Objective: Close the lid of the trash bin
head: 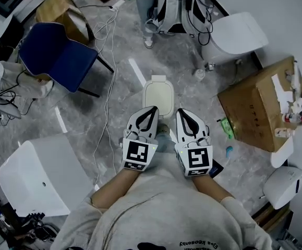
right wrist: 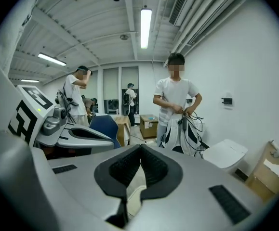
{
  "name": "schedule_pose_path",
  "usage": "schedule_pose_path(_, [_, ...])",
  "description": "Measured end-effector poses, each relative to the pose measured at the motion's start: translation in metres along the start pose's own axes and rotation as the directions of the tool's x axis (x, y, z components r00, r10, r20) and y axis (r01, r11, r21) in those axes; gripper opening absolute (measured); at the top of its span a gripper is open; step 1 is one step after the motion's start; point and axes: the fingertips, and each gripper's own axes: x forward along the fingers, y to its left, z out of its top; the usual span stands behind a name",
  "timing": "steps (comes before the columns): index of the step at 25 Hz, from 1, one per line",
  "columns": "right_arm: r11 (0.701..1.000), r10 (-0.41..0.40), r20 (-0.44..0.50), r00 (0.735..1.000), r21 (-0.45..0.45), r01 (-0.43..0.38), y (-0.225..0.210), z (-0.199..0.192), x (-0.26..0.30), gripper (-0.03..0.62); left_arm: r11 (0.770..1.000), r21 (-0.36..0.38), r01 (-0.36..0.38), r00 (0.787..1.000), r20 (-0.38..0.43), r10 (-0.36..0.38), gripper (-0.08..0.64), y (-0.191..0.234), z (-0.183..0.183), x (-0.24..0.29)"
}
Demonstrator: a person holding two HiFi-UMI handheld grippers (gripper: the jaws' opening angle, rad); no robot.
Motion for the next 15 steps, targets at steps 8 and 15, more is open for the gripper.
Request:
schedule_pose_path(8, [1.0, -0.004, 0.134, 0.991, -0.016, 0.006, 0.006, 0.033, -0.027, 0.032, 0.998, 0.064, -0.027, 0.983, 0.185, 0.015, 0.02, -0.003, 0.044, -0.031])
schedule_pose_path(15, [1.0, 0.027, 0.18, 0.983, -0.004, -0.026, 0.014, 0.03, -0.025, 0.032, 0.996, 0.054, -0.064, 0.981, 0.185, 0.053, 0.02, 0.005, 0.038, -0.035])
